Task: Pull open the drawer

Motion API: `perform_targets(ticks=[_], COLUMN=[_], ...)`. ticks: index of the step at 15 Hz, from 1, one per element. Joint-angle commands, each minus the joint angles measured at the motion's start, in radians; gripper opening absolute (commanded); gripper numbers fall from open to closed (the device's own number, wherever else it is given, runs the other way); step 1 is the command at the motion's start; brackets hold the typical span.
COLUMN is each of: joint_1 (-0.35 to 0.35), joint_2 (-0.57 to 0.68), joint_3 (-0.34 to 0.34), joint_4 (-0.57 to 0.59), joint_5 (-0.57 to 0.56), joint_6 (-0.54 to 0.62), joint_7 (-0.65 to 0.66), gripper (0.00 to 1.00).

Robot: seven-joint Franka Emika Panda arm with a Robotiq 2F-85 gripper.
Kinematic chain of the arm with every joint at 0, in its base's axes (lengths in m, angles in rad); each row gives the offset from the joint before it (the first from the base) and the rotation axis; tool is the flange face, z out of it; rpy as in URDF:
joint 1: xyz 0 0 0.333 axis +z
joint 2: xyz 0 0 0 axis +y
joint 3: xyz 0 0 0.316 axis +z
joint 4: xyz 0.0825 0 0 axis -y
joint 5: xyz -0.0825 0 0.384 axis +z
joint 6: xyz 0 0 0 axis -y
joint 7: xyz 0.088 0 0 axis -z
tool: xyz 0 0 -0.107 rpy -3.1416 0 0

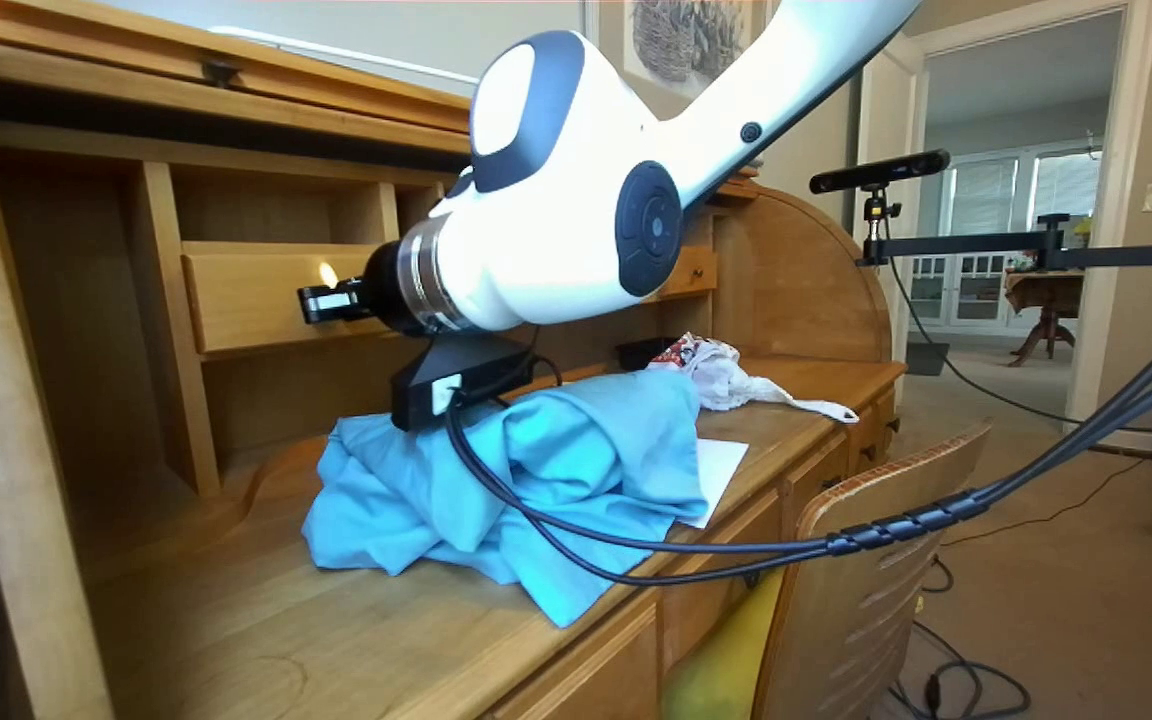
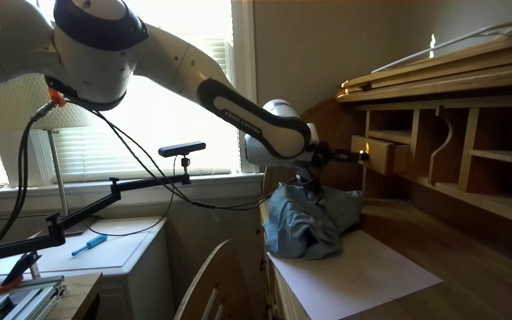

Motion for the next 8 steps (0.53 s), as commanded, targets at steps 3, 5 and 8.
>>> perform_targets(ticks=[3, 5, 8], joint_1=[0.02, 0.023, 0.04], joint_2=[-0.043, -0.046, -0.043], joint_3=[-0.011, -0.008, 0.0], joint_4=[-0.043, -0.046, -0.039], joint_5=[-0.041, -0.035, -0.046], joint_6=[0.04, 0.047, 0.043], joint_7=[0.03, 0.026, 0.044], gripper=[0.06, 0.06, 0.06])
